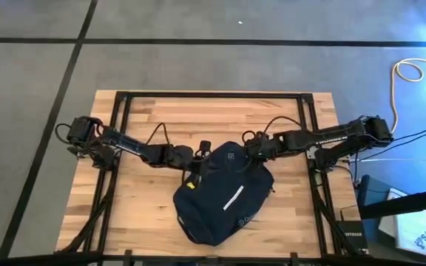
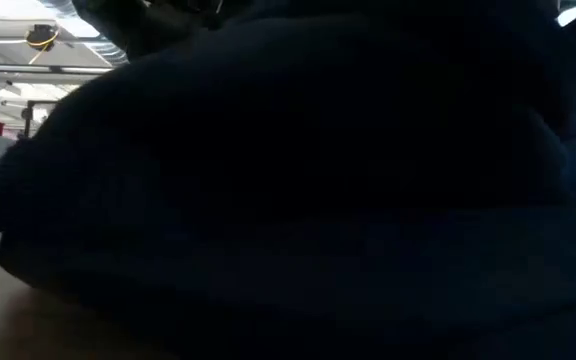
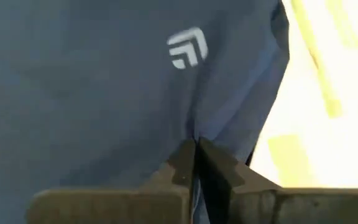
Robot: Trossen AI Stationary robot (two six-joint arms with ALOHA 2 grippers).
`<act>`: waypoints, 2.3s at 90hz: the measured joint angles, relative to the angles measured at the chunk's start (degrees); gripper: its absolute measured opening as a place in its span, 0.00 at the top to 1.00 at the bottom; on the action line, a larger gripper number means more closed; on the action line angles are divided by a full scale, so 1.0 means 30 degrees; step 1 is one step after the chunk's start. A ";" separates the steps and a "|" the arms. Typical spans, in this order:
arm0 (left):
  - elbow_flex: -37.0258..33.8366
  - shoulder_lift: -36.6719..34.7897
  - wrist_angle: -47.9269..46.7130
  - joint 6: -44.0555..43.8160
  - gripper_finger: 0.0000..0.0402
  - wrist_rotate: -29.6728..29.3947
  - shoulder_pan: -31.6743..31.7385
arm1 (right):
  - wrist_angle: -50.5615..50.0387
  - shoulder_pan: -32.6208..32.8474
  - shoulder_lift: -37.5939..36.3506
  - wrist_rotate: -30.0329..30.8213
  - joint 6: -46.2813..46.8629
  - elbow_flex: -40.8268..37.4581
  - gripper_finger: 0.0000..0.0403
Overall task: Unpack backpack
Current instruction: Open the blue backpack
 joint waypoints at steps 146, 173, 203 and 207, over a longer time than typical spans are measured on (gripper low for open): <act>0.9477 0.3953 -1.3799 -0.0249 0.66 0.5044 0.6566 | -0.1179 -0.0696 -0.1633 -0.3265 -0.2729 0.2645 0.87; 1.3395 0.6819 -1.6729 0.0324 0.42 0.6475 0.6678 | -0.3022 0.0462 -0.2885 -0.1477 -0.1781 0.2645 0.89; 1.3937 0.6885 -1.8477 0.1373 0.46 0.6846 0.7273 | -0.3481 0.0816 -0.2871 -0.1176 -0.1307 0.2637 0.89; 1.3885 0.6885 -1.8468 0.1405 0.48 0.6506 0.7410 | -0.3476 0.0816 -0.2871 -0.1176 -0.1361 0.2637 0.89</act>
